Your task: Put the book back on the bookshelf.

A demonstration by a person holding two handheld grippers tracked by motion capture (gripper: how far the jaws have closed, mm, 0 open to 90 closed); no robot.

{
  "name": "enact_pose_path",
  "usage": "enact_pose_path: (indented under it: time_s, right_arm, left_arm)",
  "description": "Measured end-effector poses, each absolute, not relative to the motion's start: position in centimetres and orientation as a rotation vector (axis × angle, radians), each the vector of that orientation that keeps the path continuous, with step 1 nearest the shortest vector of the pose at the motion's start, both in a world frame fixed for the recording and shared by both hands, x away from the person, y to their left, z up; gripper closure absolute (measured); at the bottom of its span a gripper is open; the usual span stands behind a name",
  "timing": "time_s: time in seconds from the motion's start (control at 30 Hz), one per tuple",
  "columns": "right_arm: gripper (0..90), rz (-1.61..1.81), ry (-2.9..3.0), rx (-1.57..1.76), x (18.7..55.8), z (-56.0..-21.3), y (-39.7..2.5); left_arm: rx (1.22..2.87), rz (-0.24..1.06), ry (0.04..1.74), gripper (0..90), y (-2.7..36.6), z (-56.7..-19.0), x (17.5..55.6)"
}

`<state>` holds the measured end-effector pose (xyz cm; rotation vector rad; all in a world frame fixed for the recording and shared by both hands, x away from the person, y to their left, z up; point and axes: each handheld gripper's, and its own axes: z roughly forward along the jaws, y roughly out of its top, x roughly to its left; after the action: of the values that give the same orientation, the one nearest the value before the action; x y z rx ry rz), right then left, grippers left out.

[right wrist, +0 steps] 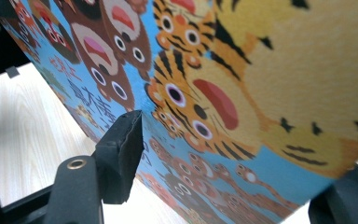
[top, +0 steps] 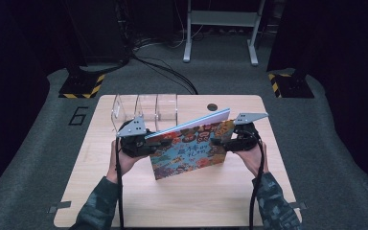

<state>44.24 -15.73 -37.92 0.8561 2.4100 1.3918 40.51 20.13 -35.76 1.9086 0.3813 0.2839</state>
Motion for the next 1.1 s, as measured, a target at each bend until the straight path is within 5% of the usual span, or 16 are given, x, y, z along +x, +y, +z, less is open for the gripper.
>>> enact_pose_path:
  time_s: [0.33,0.5,0.73,1.1]
  right_arm:
    - [19.5,1.396,2.317,1.012,45.6,-38.8,-17.5]
    - [26.1,1.428,2.322,0.964,45.7,-39.2,-16.9]
    - [30.8,1.428,2.311,0.935,45.4,-39.2,-16.4]
    - [29.9,1.439,2.275,0.948,45.1,-39.5,-16.2]
  left_arm:
    - [1.964,0.286,0.33,79.8,19.9,-35.2,40.5]
    - [1.94,0.256,0.353,79.6,20.2,-35.5,40.9]
    - [1.919,0.202,0.398,67.0,20.0,-36.3,40.8]
    - [1.936,0.349,0.39,77.5,19.0,-37.5,40.0]
